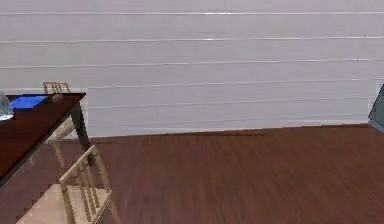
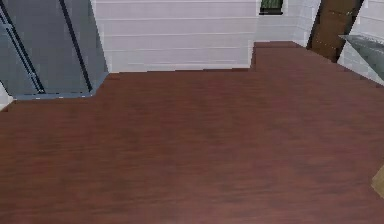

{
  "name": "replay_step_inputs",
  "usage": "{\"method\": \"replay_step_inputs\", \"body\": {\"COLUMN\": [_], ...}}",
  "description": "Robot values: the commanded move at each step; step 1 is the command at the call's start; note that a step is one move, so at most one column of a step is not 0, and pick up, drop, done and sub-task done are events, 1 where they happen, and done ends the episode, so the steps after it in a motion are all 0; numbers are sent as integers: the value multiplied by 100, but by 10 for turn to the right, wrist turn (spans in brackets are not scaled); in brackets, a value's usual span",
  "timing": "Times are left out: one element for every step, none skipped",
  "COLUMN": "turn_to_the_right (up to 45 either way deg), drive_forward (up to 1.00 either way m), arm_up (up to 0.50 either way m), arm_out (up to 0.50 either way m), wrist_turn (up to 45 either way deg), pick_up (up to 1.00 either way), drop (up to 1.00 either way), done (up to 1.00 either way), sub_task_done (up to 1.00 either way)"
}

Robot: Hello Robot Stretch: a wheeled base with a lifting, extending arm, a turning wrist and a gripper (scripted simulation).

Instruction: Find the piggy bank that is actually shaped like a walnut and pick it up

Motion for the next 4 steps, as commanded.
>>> {"method": "replay_step_inputs", "body": {"turn_to_the_right": [90,0,-90,0], "drive_forward": [0,65,0,65], "arm_up": [0,0,0,0], "arm_out": [0,0,0,0], "wrist_turn": [0,0,0,0], "pick_up": [0,0,0,0], "drop": [0,0,0,0], "done": [0,0,0,0], "sub_task_done": [0,0,0,0]}}
